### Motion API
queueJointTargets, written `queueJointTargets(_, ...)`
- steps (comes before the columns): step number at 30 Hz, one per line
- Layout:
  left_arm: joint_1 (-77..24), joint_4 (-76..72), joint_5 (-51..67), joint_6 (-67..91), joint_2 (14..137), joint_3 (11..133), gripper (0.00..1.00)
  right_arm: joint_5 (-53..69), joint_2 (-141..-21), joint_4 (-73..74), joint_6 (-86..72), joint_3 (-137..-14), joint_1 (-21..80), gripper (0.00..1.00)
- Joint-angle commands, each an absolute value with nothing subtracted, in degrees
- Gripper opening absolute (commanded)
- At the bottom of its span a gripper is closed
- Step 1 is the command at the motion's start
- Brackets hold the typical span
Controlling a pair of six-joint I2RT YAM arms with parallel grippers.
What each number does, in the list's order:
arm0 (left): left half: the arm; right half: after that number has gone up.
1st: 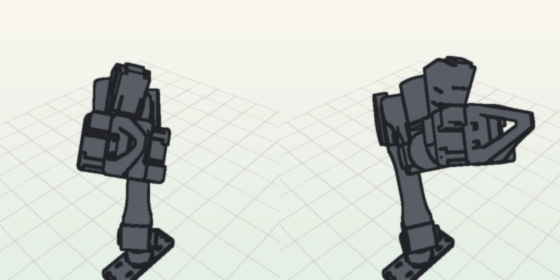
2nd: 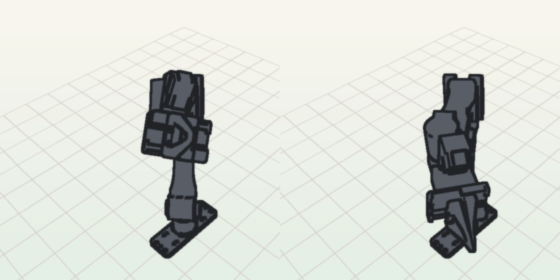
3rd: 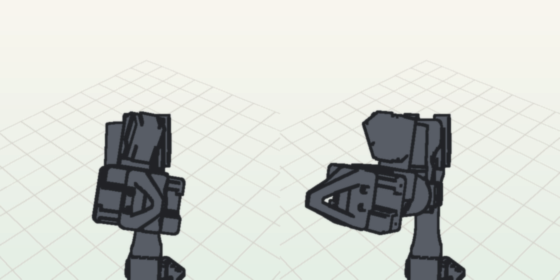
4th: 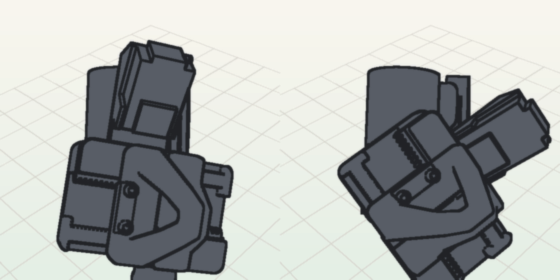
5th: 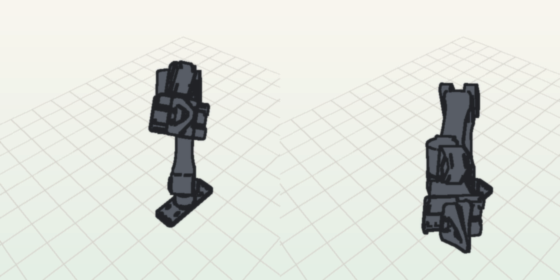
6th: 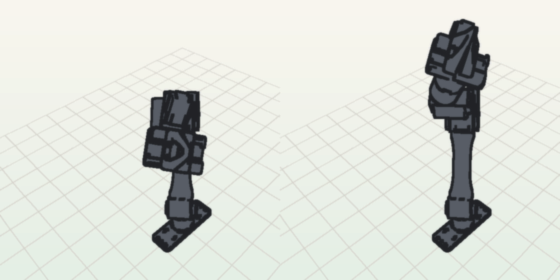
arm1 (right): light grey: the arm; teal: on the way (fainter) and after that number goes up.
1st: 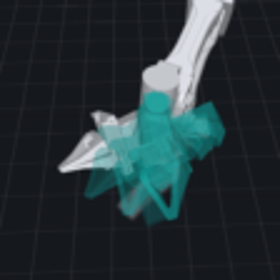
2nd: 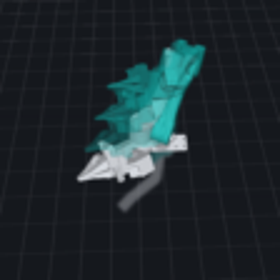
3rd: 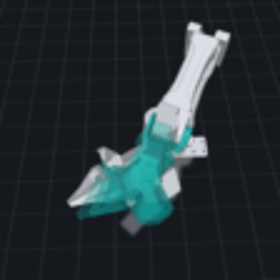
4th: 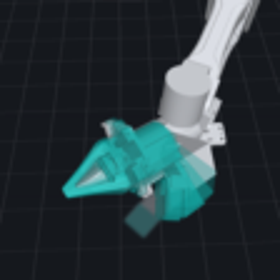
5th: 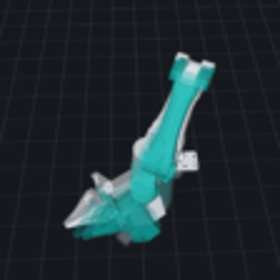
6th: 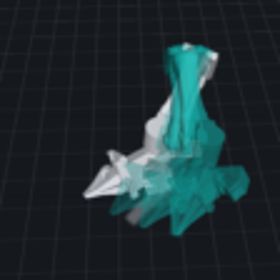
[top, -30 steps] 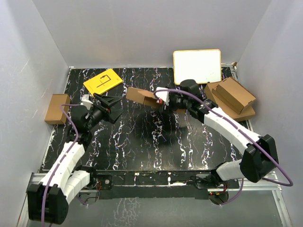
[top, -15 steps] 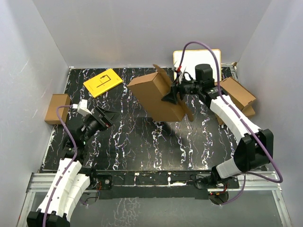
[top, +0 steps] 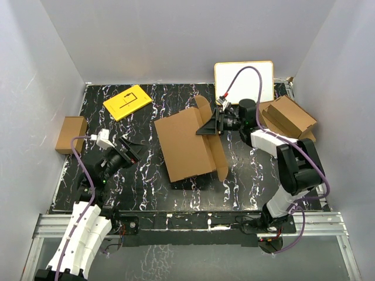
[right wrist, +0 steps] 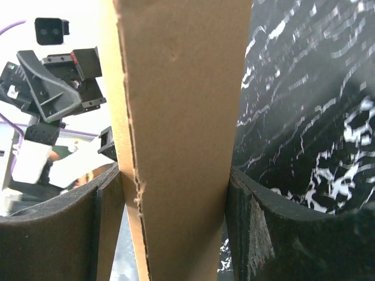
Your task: Fold the paper box
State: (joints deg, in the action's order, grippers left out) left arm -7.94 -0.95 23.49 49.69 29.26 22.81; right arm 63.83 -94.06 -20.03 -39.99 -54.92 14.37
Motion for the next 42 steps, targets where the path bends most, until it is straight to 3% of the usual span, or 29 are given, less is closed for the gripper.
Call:
queueJointTargets(1,-7.6,2.0,22.0,51.9,31.5,23.5,0.97,60.1,-97.2,-35.6,-54.1,-50.0,14.8,0.55)
queueJointTargets(6,-7.6,0.6,24.0,54.6,40.0,22.9,0.96,54.8,-103.1,-37.8,-56.5,-47.9,17.4,0.56)
queueJointTargets(8,-7.6,0.1,25.0,54.8,42.8,23.5,0.96,53.1,-103.9,-35.1,-54.6,-48.6,17.7,0.67)
queueJointTargets(11,-7.6,0.9,24.4,54.5,44.6,24.7,0.96,48.5,-103.1,-18.9,-40.0,-52.8,17.8,0.94)
queueJointTargets(12,-7.6,1.1,23.9,54.2,44.8,25.2,0.96,46.4,-102.5,-15.2,-35.4,-53.5,17.6,0.98)
queueJointTargets(21,-7.6,6.5,21.8,49.0,45.6,30.0,0.96,31.6,-89.4,-4.8,-8.6,-51.0,12.3,0.99)
queueJointTargets(26,-7.6,7.3,22.8,47.6,46.4,30.9,0.94,37.6,-79.3,0.0,7.3,-49.2,12.0,0.98)
queueJointTargets(28,-7.6,5.2,24.2,48.4,47.7,30.1,0.91,41.1,-77.0,-0.9,8.3,-46.7,12.0,0.87)
queueJointTargets(31,-7.7,1.6,26.7,49.7,51.2,29.7,0.9,44.9,-78.2,-2.3,6.3,-43.2,12.0,0.43)
queueJointTargets(33,-8.1,0.0,28.0,50.1,53.8,30.2,0.9,44.6,-80.8,-1.1,5.2,-43.2,12.0,0.22)
queueJointTargets(36,-10.0,-1.1,26.7,49.8,57.2,31.0,0.9,45.5,-86.6,0.7,2.4,-44.5,12.2,0.13)
queueJointTargets(42,-14.9,-2.3,23.7,48.3,65.0,32.5,0.9,45.6,-92.7,1.5,-0.7,-46.0,15.1,0.08)
